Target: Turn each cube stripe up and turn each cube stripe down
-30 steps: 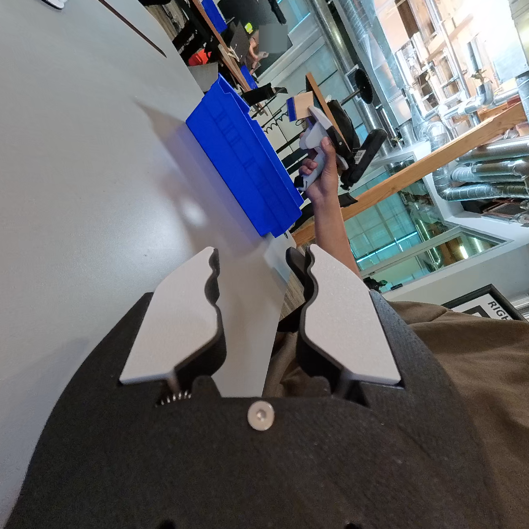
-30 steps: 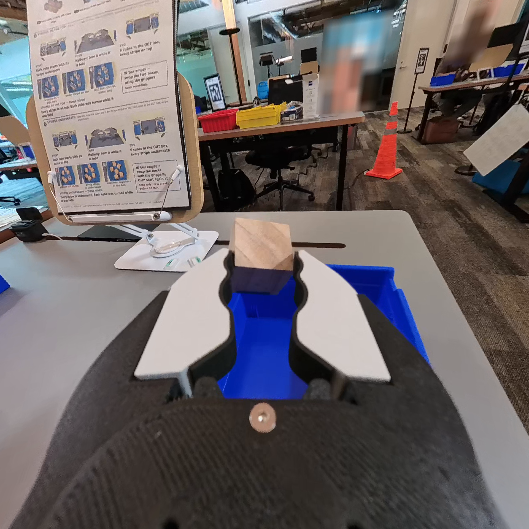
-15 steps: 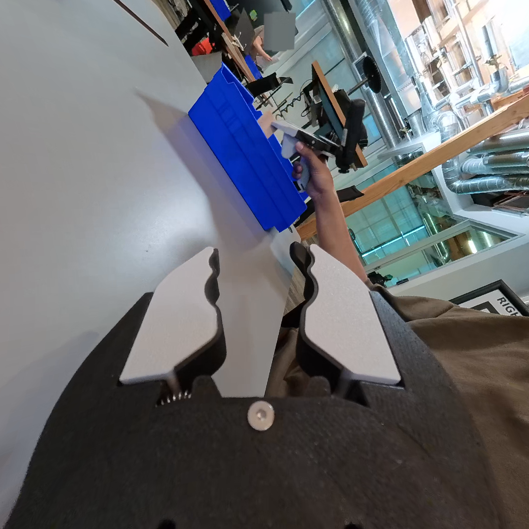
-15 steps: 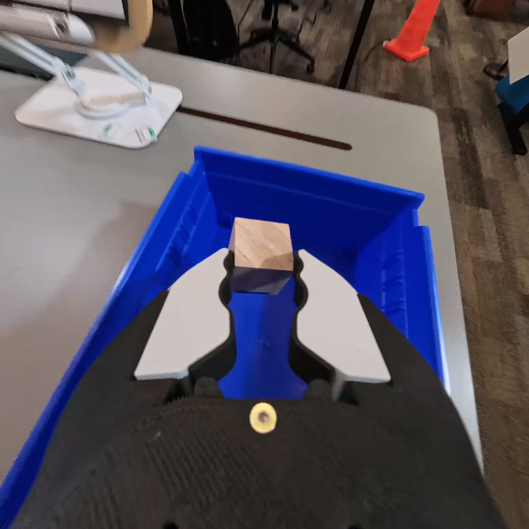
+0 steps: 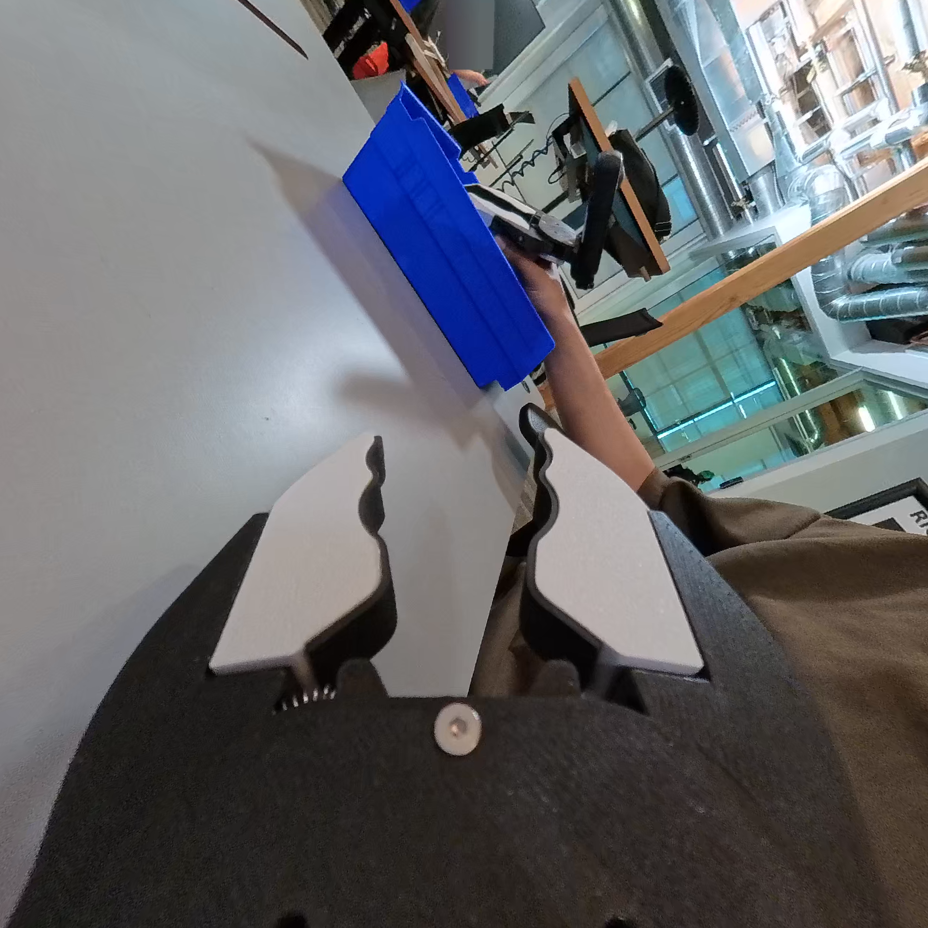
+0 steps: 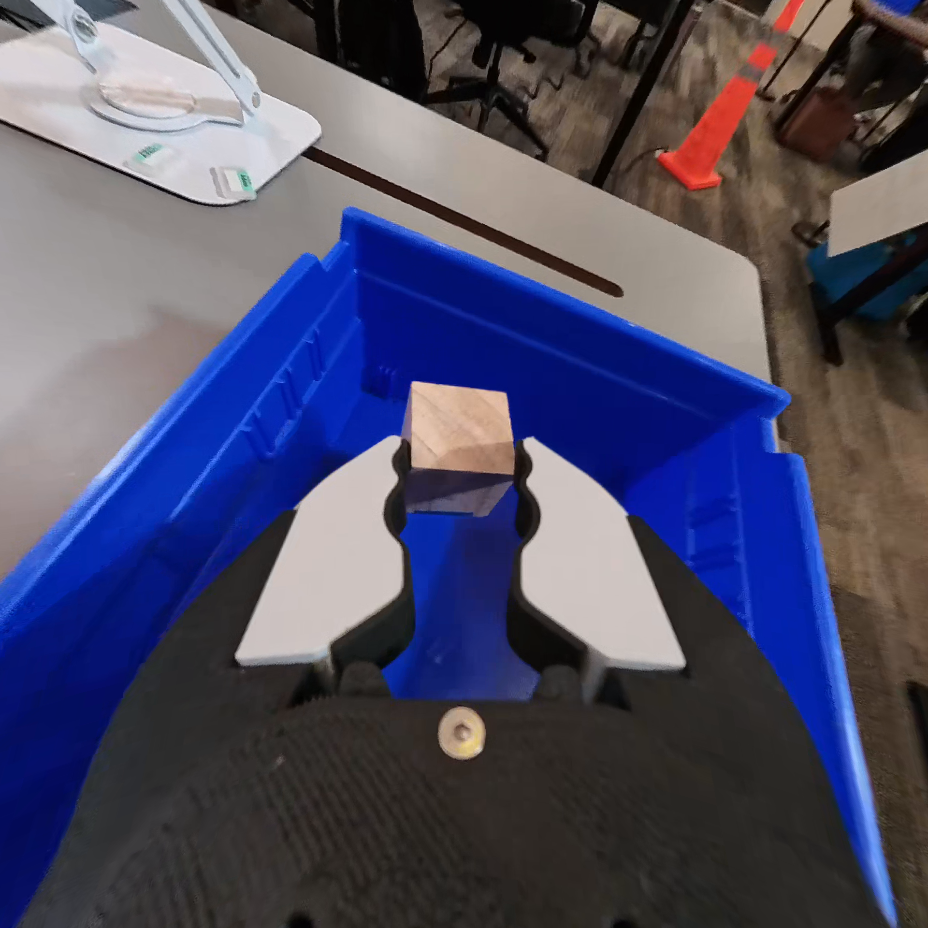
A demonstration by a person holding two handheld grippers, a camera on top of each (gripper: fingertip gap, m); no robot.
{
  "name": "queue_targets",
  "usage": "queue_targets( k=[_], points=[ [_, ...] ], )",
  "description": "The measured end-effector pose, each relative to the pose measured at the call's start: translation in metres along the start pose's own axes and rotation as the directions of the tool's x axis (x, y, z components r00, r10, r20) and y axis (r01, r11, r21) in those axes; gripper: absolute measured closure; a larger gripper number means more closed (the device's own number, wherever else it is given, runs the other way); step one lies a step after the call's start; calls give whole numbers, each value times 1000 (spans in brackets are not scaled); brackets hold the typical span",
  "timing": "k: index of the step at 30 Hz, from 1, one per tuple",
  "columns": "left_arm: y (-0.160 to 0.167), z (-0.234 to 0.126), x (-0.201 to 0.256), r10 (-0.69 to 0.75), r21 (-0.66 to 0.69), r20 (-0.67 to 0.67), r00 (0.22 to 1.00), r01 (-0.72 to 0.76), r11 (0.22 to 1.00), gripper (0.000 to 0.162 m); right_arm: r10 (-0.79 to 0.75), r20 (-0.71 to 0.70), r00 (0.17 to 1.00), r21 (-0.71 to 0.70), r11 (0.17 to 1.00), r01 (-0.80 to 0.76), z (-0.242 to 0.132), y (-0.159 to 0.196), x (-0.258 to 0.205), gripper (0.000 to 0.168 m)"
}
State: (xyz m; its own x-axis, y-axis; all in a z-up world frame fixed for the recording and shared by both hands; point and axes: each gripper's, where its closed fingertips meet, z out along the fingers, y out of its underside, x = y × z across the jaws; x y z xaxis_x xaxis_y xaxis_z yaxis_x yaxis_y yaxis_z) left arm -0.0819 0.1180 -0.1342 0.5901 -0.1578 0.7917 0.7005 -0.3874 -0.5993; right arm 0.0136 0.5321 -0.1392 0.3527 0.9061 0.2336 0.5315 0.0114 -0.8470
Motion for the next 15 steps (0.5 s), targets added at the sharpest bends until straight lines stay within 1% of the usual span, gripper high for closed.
queue_targets(
  k=[2, 7, 11, 15],
  points=[
    [1, 0, 0, 3, -5, 6, 1000, -3, 1000, 103, -11, -23, 1000, -26, 1000, 10, 8, 5, -1, 126],
    [7, 2, 0, 9, -29, 10, 1000, -8, 1000, 102, 8, -14, 1000, -79, 997, -9, 27, 11, -15, 126],
    [8, 2, 0, 13, -35, 12, 1000, -13, 999, 102, 22, -28, 999, -95, 995, -25, 33, 14, -18, 126],
    [7, 1, -1, 3, -26, 11, 1000, -3, 1000, 102, 73, -43, 996, -108, 991, -77, 37, 20, -17, 126]
  ],
)
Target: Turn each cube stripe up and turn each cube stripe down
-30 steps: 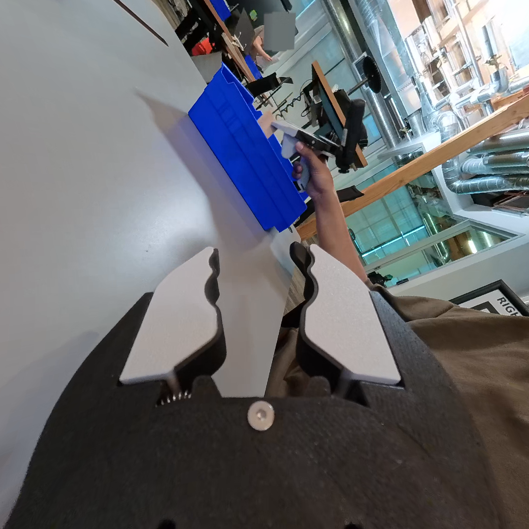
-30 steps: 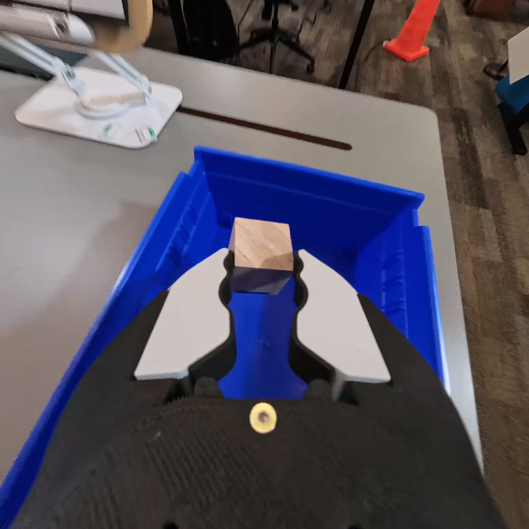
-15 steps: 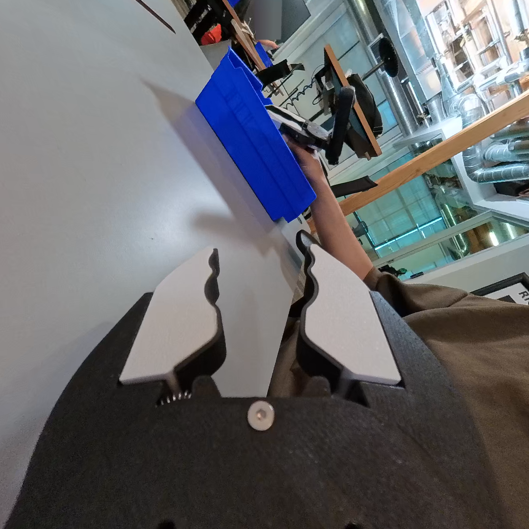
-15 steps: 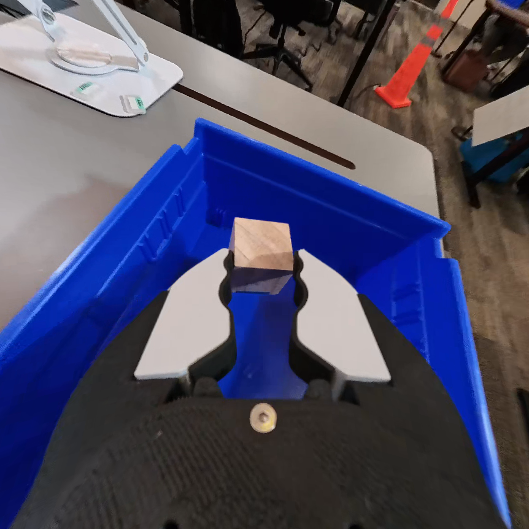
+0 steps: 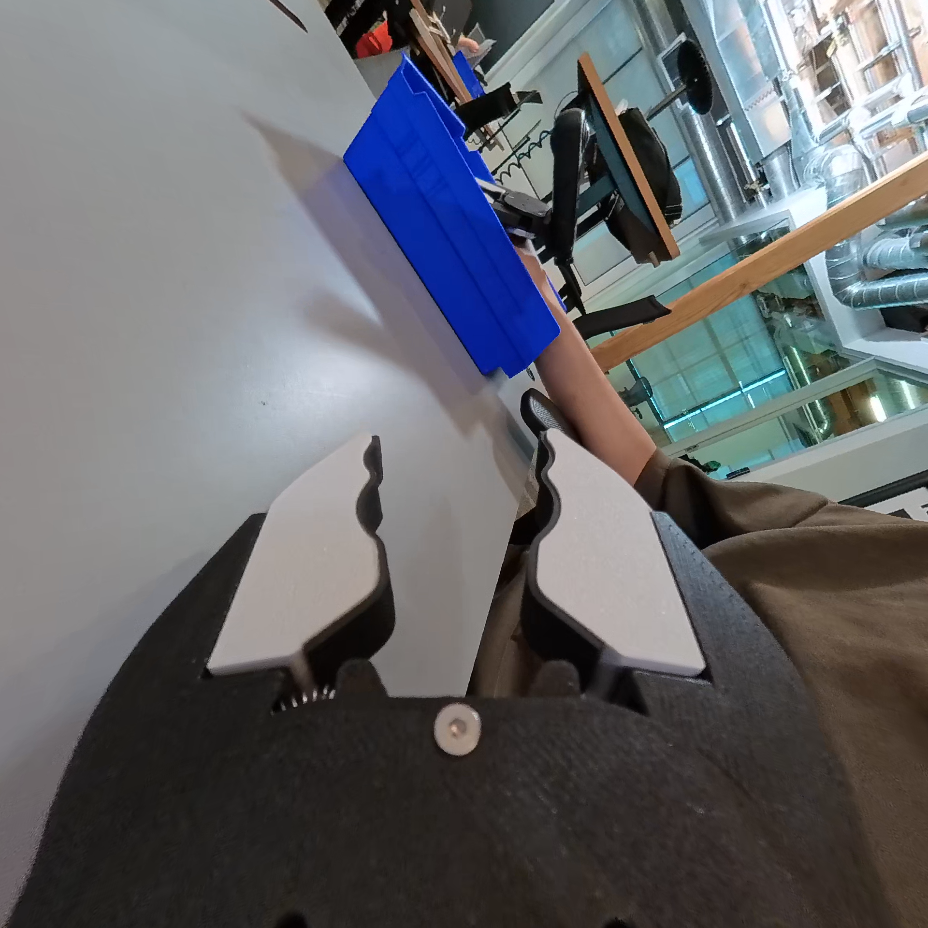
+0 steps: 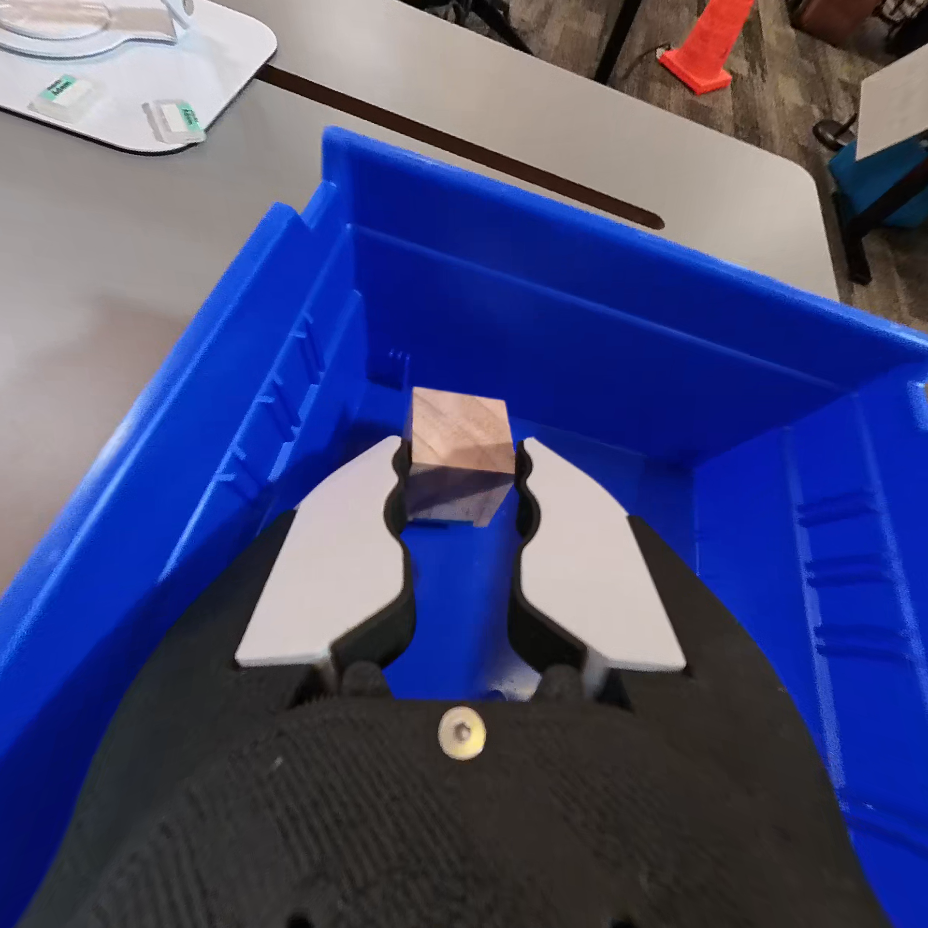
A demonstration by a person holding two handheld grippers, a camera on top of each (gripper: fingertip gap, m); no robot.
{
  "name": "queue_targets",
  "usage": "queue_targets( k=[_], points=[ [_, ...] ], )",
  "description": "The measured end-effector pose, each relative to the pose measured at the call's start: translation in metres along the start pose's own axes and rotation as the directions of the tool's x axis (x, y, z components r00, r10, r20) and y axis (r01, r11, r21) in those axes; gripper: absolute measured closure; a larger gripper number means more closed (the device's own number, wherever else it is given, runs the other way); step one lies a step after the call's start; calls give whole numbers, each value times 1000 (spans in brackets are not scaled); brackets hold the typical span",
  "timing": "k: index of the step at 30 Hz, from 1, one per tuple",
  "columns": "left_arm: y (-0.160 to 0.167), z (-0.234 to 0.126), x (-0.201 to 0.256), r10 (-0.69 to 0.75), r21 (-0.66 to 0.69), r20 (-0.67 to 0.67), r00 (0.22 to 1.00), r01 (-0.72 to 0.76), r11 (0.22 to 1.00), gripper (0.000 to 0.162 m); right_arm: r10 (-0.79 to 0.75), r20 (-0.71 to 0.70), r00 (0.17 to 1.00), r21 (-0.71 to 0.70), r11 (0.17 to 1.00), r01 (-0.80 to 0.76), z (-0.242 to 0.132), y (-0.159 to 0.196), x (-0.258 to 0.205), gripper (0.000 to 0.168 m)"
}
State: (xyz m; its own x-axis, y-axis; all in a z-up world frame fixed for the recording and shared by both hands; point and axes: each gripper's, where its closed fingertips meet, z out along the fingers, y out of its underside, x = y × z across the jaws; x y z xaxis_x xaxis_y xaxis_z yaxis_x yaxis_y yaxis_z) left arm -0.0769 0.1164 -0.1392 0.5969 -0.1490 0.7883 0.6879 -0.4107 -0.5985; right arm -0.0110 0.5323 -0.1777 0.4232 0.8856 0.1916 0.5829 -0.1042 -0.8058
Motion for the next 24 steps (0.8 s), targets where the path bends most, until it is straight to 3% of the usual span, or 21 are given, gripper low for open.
queue_targets(
  k=[7, 13, 21, 24],
  points=[
    [1, 1, 0, 2, -8, -1, 1000, -2, 1000, 102, 14, -24, 1000, -47, 999, -15, 0, 4, 0, 124],
    [2, 1, 0, 6, -15, 0, 1000, -6, 1000, 102, 42, -25, 999, 17, 999, -42, -16, -12, 7, 118],
    [2, 1, 0, 4, -15, -1, 1000, -4, 1000, 102, 159, -213, 964, 4, 987, -161, -14, 5, 59, 158],
    [3, 2, 0, 4, -20, -1, 1000, -4, 1000, 102, 132, -199, 971, -53, 988, -145, -5, 15, 54, 161]
  ],
)
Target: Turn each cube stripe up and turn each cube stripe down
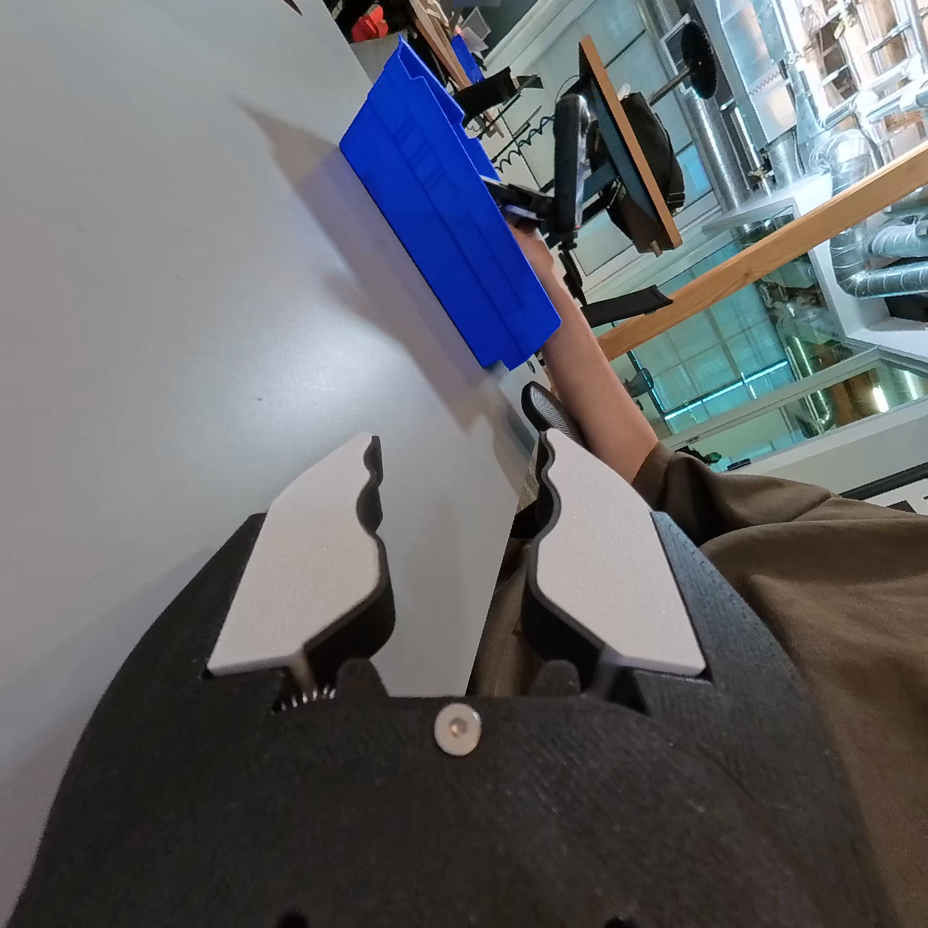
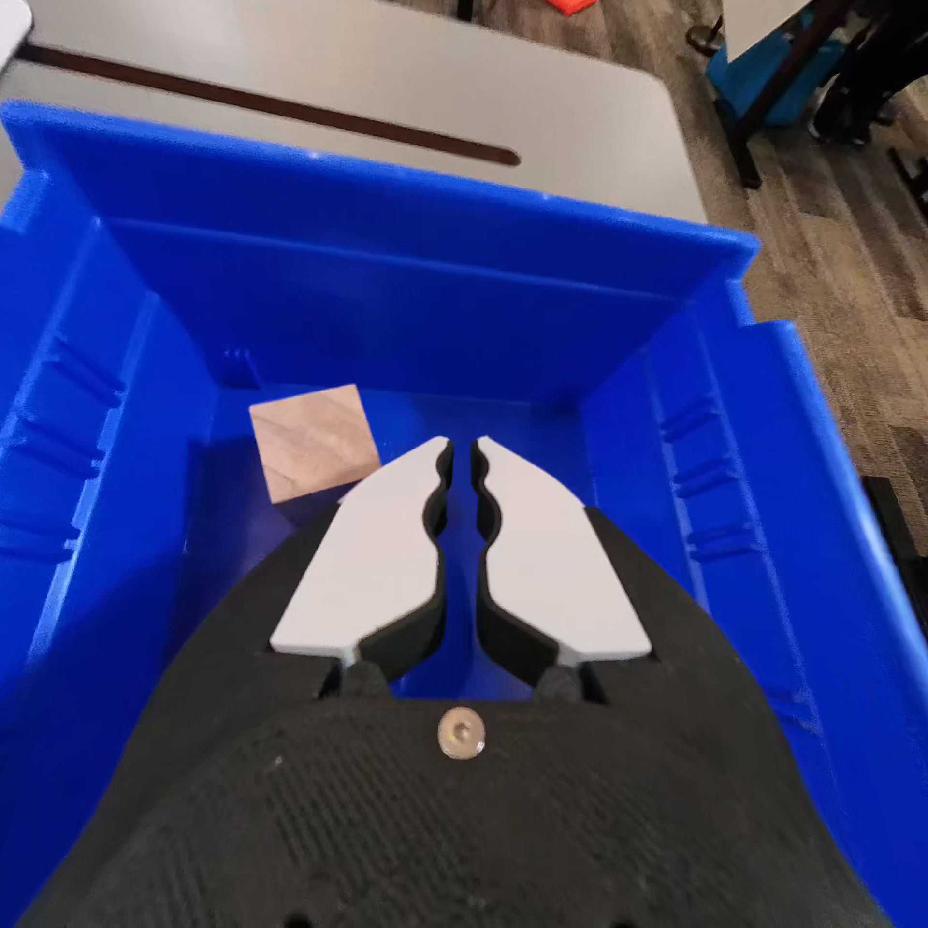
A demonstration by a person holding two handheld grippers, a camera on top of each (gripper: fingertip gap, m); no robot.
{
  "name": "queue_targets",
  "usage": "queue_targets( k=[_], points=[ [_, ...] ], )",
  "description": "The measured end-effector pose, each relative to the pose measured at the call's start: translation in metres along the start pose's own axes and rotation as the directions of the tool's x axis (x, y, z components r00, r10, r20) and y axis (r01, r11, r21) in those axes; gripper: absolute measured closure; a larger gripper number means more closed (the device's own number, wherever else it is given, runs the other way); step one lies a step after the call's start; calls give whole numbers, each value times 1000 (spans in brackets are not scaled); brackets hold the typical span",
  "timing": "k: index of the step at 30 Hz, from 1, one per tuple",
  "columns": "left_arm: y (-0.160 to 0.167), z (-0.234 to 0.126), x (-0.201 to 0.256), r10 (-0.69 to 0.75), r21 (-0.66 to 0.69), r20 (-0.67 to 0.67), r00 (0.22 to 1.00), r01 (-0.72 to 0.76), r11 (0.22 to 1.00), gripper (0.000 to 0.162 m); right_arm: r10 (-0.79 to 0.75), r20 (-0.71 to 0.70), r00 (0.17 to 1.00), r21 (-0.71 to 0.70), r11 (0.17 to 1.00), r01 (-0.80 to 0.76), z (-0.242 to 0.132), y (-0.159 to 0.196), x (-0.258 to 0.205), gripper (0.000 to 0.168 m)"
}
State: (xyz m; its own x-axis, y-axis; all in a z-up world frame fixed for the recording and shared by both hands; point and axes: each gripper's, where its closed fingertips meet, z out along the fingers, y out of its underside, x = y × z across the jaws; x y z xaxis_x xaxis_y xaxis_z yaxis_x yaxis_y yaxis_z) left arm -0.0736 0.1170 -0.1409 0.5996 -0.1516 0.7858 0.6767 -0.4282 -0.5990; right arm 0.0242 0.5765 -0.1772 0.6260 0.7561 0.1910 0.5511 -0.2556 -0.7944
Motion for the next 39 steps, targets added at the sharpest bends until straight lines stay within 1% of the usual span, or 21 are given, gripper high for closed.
queue_targets(
  k=[3, 6, 11, 13, 16, 17, 18, 20, 21, 23, 24, 25, 26, 28, 29, 31, 32, 34, 35, 37, 39],
  points=[
    [1, 1, 0, 2, -4, 0, 1000, -2, 1000, 102, -62, 42, 997, -28, 998, 64, 3, 6, -13, 166],
    [1, 0, 1, 3, -3, 0, 1000, -3, 1000, 102, -90, 75, 993, -44, 995, 93, -1, 8, -20, 167],
    [-1, -1, 0, 1, 2, -1, 1000, -1, 1000, 102, 21, 180, 983, -25, 1000, -16, -10, 2, -25, 167],
    [-2, 0, 0, 10, 7, 8, 1000, -10, 1000, 102, 43, 173, 984, -8, 999, -42, -13, -1, -19, 167],
    [-13, 0, 0, 70, 48, 54, 996, -73, 996, 106, 59, 140, 988, 63, 996, -69, -24, -13, -7, 165],
    [-24, -2, 4, 83, 104, 70, 994, -90, 991, 109, 75, 134, 988, 93, 992, -88, -31, -19, -4, 163],
    [-41, -7, 13, 83, 197, 70, 994, -95, 976, 111, 102, 130, 986, 118, 986, -117, -39, -24, -1, 162],
    [-78, -27, 37, 80, 368, 44, 996, -91, 925, 111, 164, 165, 973, 173, 966, -192, -59, -38, 0, 158],
    [-95, -41, 46, 94, 423, 48, 994, -105, 900, 110, 182, 191, 965, 207, 953, -220, -71, -46, -3, 156],
    [-122, -74, 56, 149, 478, 129, 980, -194, 857, 108, 179, 232, 956, 276, 930, -241, -96, -60, -12, 155],
    [-134, -93, 53, 178, 478, 215, 960, -262, 839, 108, 160, 249, 955, 309, 922, -235, -108, -65, -19, 155],
    [-145, -113, 46, 198, 458, 326, 924, -338, 822, 107, 132, 265, 955, 340, 914, -220, -120, -70, -28, 155],
    [-155, -136, 34, 205, 423, 453, 867, -412, 807, 105, 101, 275, 956, 366, 909, -201, -131, -72, -39, 155],
    [-170, -189, 1, 166, 339, 690, 705, -517, 786, 101, 36, 297, 954, 409, 898, -161, -151, -75, -66, 155],
    [-174, -214, -16, 133, 297, 774, 619, -541, 787, 101, 7, 312, 950, 424, 894, -146, -160, -74, -82, 156],
    [-174, -257, -58, 74, 193, 895, 440, -530, 826, 99, -75, 343, 936, 437, 895, -89, -174, -66, -119, 159],
    [-170, -274, -82, 58, 128, 938, 342, -497, 858, 96, -106, 319, 942, 426, 904, -43, -178, -58, -133, 160],
    [-160, -295, -123, 50, 35, 979, 199, -401, 916, 94, -162, 308, 937, 426, 905, 17, -192, -48, -164, 160],
    [-159, -301, -138, 31, 30, 986, 162, -364, 931, 98, -196, 289, 937, 463, 885, 42, -204, -47, -177, 162],
    [-161, -300, -156, 24, 31, 985, 170, -314, 949, 100, -257, 211, 943, 512, 851, 117, -223, -49, -193, 165],
    [-163, -298, -170, 39, 8, 984, 172, -263, 965, 99, -302, 173, 937, 501, 846, 181, -235, -48, -203, 165]
  ],
)
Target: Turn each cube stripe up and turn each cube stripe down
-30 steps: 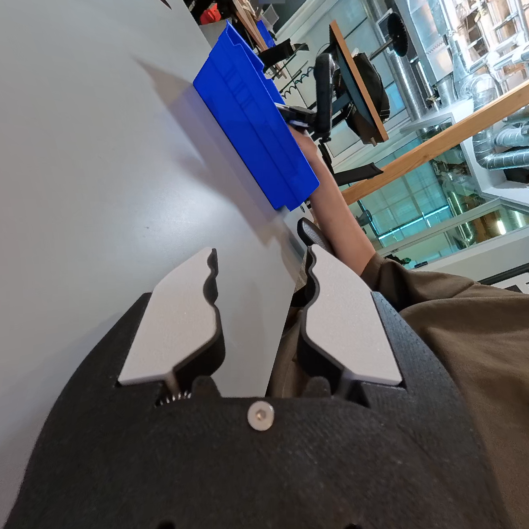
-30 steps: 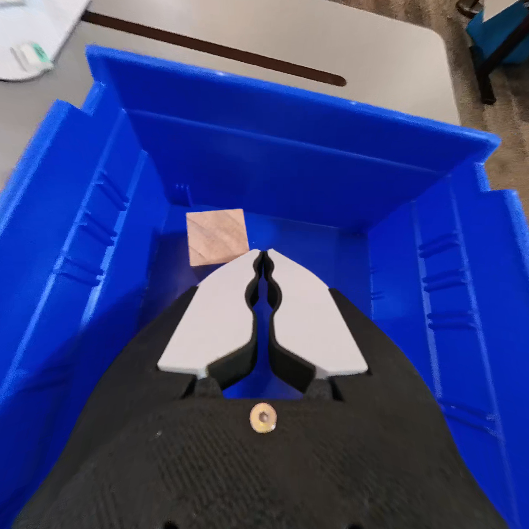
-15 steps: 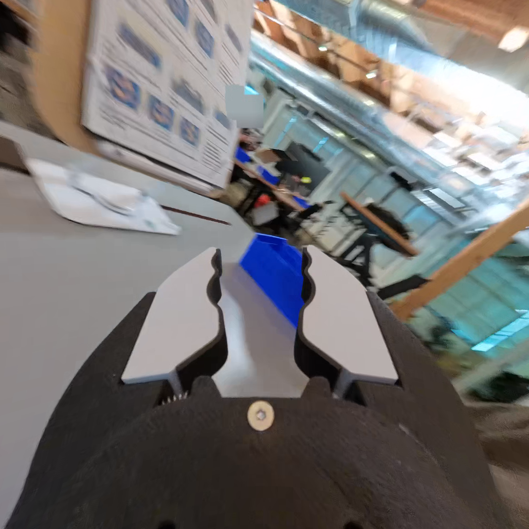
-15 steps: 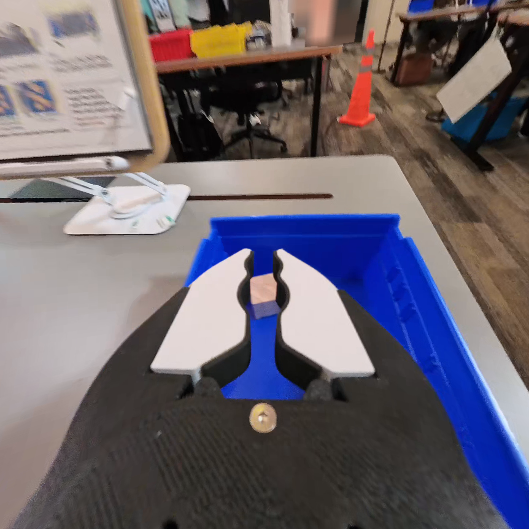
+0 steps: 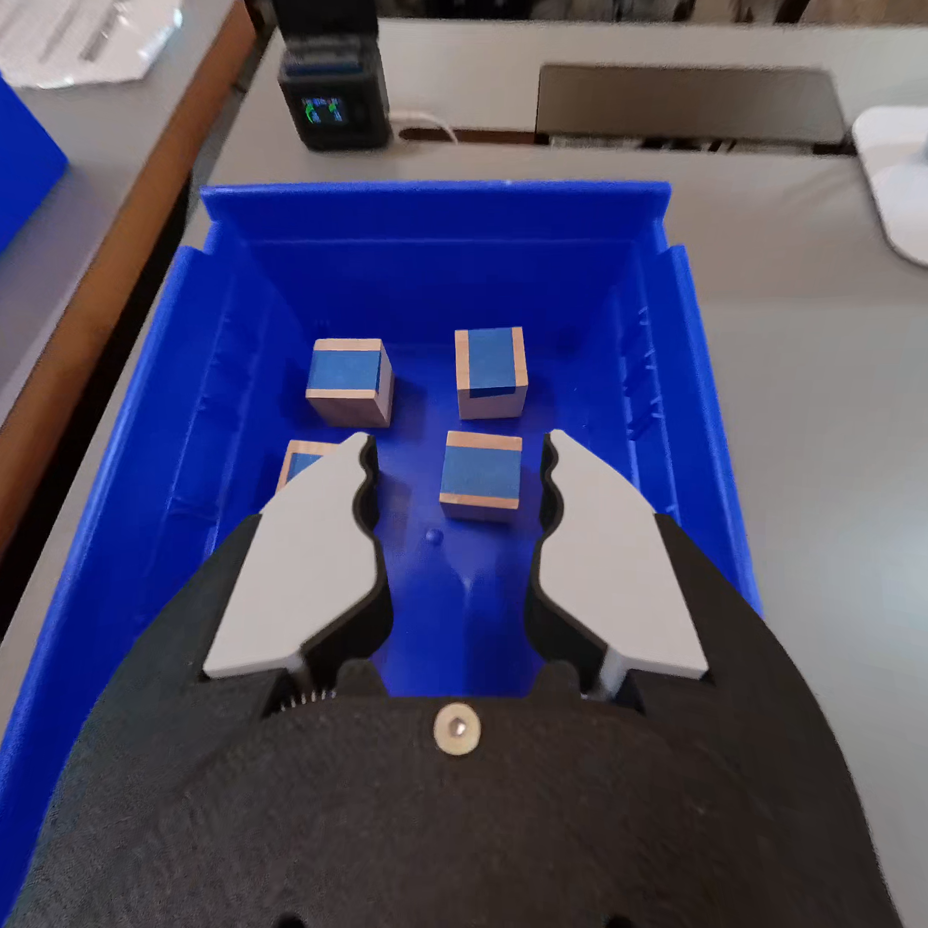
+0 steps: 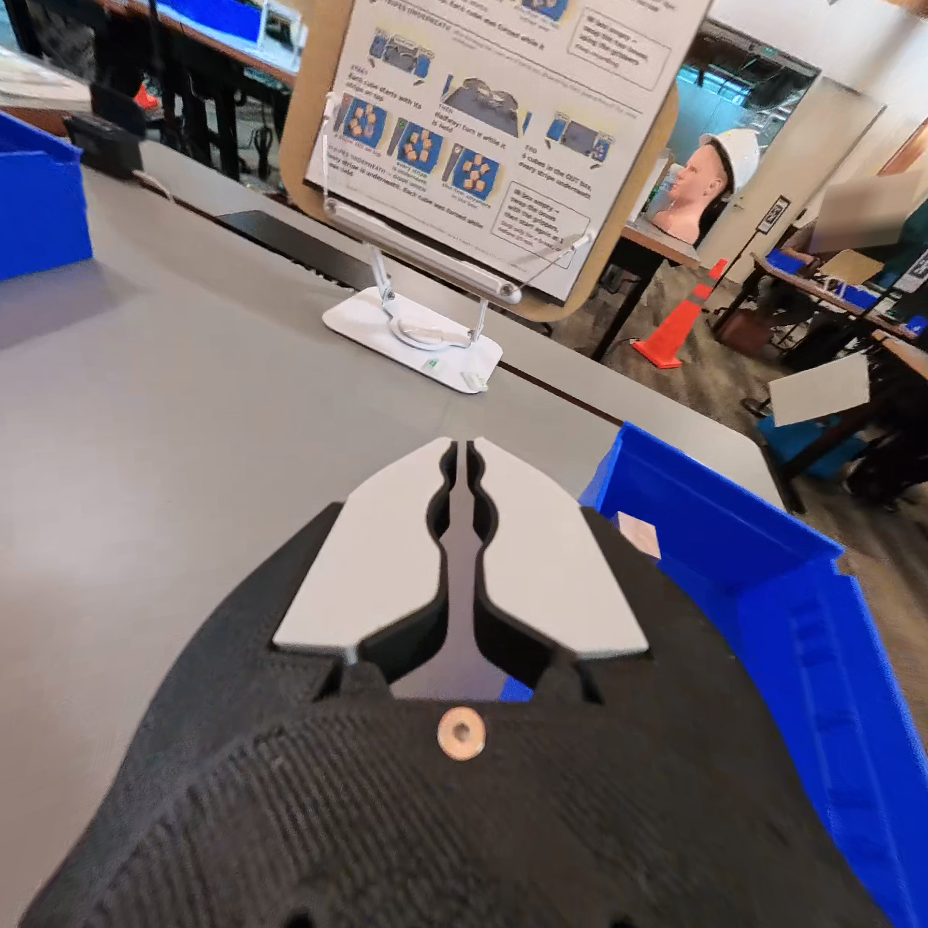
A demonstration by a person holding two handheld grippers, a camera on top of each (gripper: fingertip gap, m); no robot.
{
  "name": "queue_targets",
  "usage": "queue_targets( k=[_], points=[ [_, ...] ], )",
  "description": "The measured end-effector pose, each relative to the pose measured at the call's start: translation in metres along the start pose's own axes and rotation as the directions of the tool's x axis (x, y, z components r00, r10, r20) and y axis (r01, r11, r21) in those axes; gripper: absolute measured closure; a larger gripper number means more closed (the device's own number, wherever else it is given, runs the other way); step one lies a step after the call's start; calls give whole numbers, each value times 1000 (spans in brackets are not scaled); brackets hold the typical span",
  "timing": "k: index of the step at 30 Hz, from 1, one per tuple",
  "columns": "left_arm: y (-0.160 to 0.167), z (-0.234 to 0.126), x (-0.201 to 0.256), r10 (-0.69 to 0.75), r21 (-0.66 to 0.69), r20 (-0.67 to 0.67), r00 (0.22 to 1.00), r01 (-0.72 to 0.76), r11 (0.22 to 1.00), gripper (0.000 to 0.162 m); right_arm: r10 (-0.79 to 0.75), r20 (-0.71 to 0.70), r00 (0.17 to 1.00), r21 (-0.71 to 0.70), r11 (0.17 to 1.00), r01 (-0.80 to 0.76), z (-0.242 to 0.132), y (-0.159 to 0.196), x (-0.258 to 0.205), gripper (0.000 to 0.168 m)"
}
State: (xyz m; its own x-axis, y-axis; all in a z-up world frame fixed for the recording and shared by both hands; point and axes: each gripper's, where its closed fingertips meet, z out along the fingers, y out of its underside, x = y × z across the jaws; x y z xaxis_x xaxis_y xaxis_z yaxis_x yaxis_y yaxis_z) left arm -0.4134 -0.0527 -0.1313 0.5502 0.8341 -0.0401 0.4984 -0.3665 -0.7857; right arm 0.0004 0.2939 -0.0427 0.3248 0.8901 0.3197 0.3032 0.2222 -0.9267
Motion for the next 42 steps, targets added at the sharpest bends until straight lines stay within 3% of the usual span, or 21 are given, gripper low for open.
queue_targets(
  k=[6, 10, 11, 12, 15, 19, 23, 26, 29, 31, 34, 39, 42],
  points=[
    [33, 38, 1, 107, -269, -3, 994, -104, 958, 93, 185, 157, 970, 32, 981, -192, -18, -10, -29, 154],
    [56, 56, 11, 129, -362, -46, 991, -136, 922, 99, 233, 240, 943, 20, 969, -245, -19, -6, -57, 153],
    [60, 59, 11, 142, -373, -42, 989, -147, 916, 107, 219, 252, 943, 15, 973, -230, -18, -5, -65, 153],
    [59, 60, 8, 164, -366, -17, 986, -158, 917, 113, 197, 264, 944, 14, 978, -208, -18, -4, -73, 153],
    [46, 53, 4, 145, -317, -1, 989, -138, 938, 113, 117, 284, 952, 18, 992, -127, -16, 0, -91, 153],
    [0, 26, -6, 34, -120, 12, 999, -33, 992, 113, 68, 307, 949, 20, 997, -78, -14, 7, -107, 153],
    [-61, -28, 16, -58, 142, -180, 982, 84, 986, 114, 101, 341, 935, 24, 993, -116, -12, 9, -114, 153],
    [-101, -88, 68, -44, 272, -490, 871, 201, 941, 115, 148, 356, 923, 27, 985, -168, -10, 12, -114, 153],
    [-120, -144, 139, 30, 280, -762, 647, 287, 916, 115, 185, 362, 913, 50, 975, -218, -9, 11, -111, 151],
    [-117, -161, 183, 95, 267, -839, 536, 251, 930, 115, 201, 370, 907, 66, 968, -242, -10, 9, -109, 148],
    [-99, -158, 239, 165, 267, -869, 466, 160, 950, 115, 242, 393, 887, 66, 955, -290, -11, 10, -107, 144],
    [-55, -156, 328, 64, 92, -981, 184, 145, 985, 115, 340, 444, 829, 37, 918, -396, -12, 10, -106, 138],
    [-19, -124, 360, -37, -13, -985, 169, 142, 990, 115, 347, 470, 812, 29, 913, -407, -13, 9, -110, 135]
  ],
)
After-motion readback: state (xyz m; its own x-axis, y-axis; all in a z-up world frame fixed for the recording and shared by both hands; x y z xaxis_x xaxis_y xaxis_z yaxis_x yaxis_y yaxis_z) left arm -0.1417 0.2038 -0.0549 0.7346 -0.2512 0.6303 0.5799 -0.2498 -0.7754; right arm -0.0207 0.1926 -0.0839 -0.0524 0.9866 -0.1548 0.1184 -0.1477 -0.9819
